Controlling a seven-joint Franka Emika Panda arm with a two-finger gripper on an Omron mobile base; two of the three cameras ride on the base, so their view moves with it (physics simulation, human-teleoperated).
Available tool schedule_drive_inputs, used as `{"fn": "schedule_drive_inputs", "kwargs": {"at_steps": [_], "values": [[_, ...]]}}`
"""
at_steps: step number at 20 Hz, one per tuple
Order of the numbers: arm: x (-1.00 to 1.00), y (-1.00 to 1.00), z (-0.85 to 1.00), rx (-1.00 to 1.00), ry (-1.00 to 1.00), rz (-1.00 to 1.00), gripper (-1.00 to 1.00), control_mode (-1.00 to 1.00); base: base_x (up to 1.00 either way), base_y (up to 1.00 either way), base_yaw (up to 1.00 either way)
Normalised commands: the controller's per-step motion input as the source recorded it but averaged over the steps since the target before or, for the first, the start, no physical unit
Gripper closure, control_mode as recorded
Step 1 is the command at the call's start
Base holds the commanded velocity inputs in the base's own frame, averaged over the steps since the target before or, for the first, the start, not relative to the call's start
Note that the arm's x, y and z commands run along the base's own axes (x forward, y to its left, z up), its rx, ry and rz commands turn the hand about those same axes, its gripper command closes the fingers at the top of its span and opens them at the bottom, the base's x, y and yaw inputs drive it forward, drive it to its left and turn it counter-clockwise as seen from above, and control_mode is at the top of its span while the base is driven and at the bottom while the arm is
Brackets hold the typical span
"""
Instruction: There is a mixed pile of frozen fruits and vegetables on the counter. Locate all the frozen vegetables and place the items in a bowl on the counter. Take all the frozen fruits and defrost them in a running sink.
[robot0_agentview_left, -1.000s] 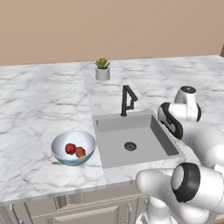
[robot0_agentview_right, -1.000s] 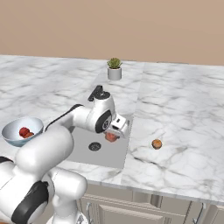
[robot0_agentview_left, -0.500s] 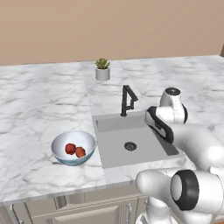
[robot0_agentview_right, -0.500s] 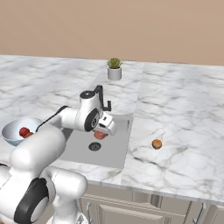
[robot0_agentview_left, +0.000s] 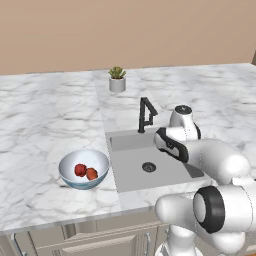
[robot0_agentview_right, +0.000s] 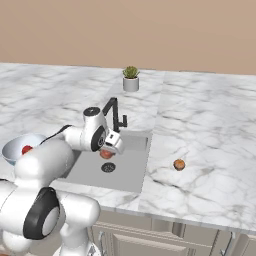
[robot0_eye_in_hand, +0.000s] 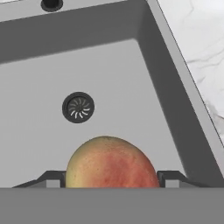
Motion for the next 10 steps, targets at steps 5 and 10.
{"fn": "schedule_drive_inputs", "kwargs": {"at_steps": [5,10], "values": [[0.31,0.14,-0.34,0.0,0.03,0.1,1.0,-1.0,0.0,0.0,0.0],[0.28,0.06,-0.39,0.0,0.01,0.11,1.0,-1.0,0.0,0.0,0.0]]}}
